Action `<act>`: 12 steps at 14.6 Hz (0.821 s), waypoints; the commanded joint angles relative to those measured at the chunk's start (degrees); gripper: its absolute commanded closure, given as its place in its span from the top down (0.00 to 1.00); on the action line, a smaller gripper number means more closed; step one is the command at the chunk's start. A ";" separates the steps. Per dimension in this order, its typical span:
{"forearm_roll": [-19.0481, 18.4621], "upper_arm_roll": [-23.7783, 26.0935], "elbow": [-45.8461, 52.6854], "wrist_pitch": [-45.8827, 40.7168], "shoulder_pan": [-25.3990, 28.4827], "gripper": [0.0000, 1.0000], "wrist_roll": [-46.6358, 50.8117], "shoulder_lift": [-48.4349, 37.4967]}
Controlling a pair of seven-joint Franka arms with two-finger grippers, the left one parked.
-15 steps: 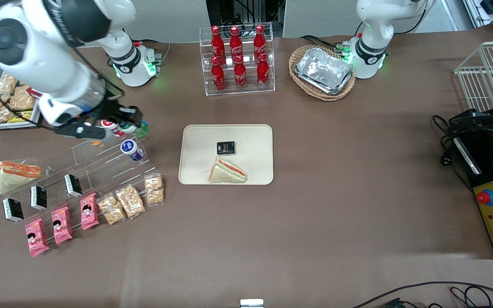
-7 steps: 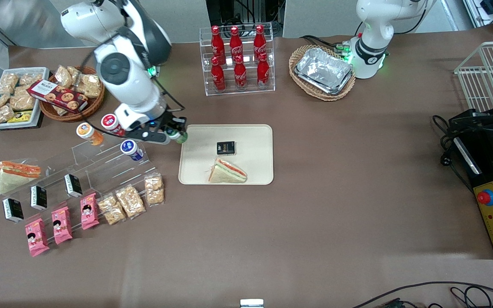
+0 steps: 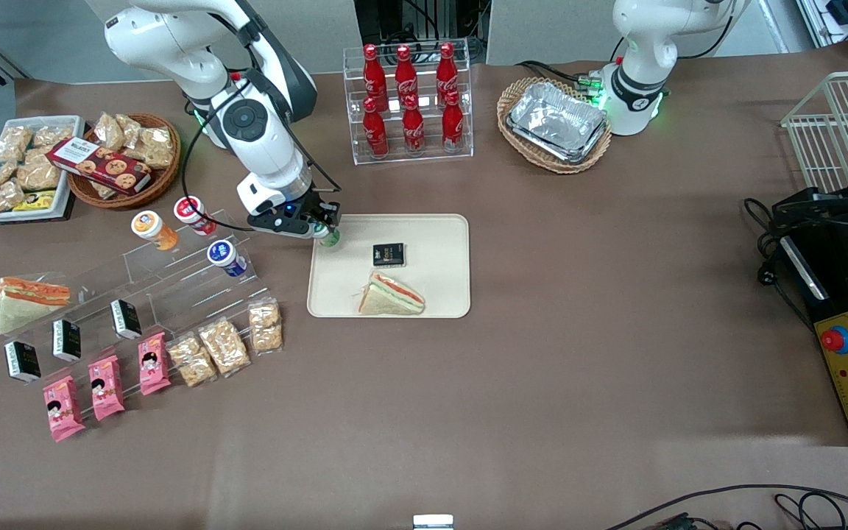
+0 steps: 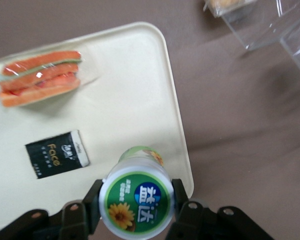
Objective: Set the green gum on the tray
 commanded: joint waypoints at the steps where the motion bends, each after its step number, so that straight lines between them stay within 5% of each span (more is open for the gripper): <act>1: -1.06 0.83 -2.16 6.37 1.12 0.19 3.56 2.80; 4: -1.15 0.74 -2.16 8.22 1.57 0.28 4.62 4.74; 5: -1.06 0.74 -2.16 8.40 1.57 0.39 4.62 5.18; 6: -1.06 0.74 -2.16 8.66 1.57 0.75 4.79 5.62; 8: -1.15 0.74 -2.08 9.28 1.57 1.00 5.41 6.24; 12: -1.32 0.74 -1.99 9.28 1.57 1.00 5.76 6.42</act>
